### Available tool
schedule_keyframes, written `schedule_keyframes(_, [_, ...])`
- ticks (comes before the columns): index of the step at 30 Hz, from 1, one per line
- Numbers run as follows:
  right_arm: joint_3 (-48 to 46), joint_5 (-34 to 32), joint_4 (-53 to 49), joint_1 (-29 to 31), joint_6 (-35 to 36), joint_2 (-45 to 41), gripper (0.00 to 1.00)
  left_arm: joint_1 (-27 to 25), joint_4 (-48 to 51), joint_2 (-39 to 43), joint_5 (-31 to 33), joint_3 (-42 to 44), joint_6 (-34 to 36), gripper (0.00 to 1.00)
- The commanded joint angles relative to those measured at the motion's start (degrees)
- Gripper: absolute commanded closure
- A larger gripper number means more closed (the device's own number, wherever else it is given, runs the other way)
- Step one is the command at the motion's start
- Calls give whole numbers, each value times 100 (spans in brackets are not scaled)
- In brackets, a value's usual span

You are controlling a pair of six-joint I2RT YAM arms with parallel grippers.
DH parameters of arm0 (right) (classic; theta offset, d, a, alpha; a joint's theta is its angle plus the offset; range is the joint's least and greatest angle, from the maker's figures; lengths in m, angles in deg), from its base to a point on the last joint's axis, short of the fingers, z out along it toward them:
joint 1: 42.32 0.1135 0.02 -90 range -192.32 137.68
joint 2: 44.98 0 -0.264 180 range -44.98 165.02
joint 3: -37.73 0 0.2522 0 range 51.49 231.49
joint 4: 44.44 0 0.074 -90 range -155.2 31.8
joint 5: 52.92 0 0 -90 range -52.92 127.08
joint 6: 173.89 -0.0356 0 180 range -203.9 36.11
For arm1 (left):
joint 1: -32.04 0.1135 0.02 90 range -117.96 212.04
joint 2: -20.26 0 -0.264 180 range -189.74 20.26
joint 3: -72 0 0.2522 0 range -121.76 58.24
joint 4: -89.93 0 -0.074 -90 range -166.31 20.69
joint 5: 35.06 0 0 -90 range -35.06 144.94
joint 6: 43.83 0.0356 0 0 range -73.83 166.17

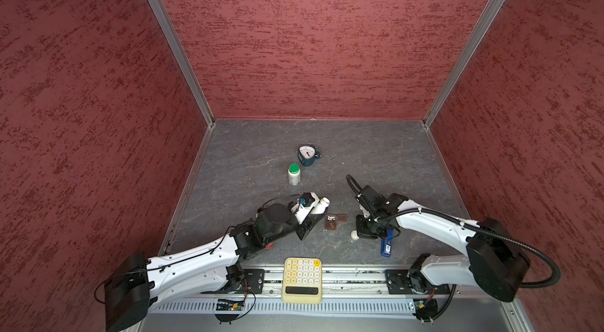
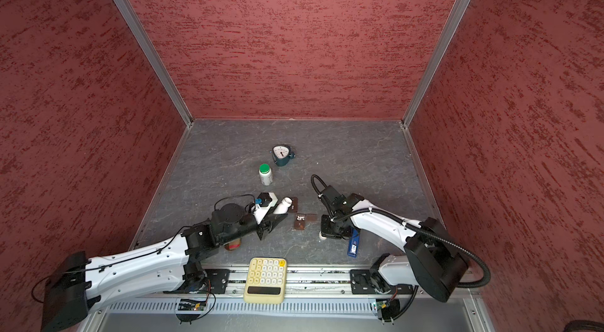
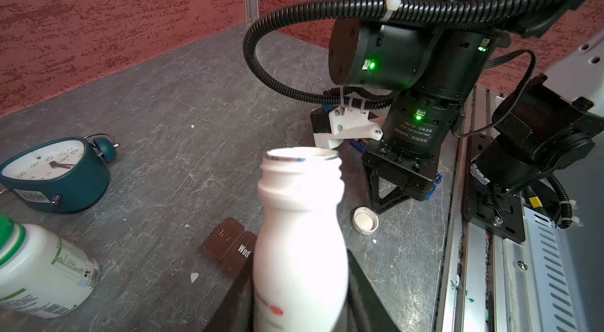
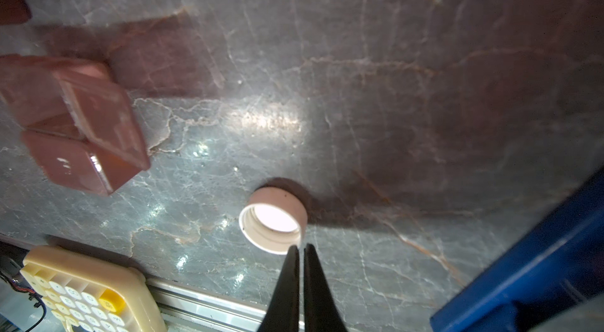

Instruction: Sort the pills into containers

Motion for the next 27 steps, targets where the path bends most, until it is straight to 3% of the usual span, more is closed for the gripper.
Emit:
schedule_keyframes(1, [-63, -14, 125, 29, -65, 76, 92, -6, -17, -8, -34, 74, -26, 100])
schedule_keyframes(27, [-177, -343, 64, -6, -43, 272, 94, -5, 4, 11, -42, 82, -27, 100])
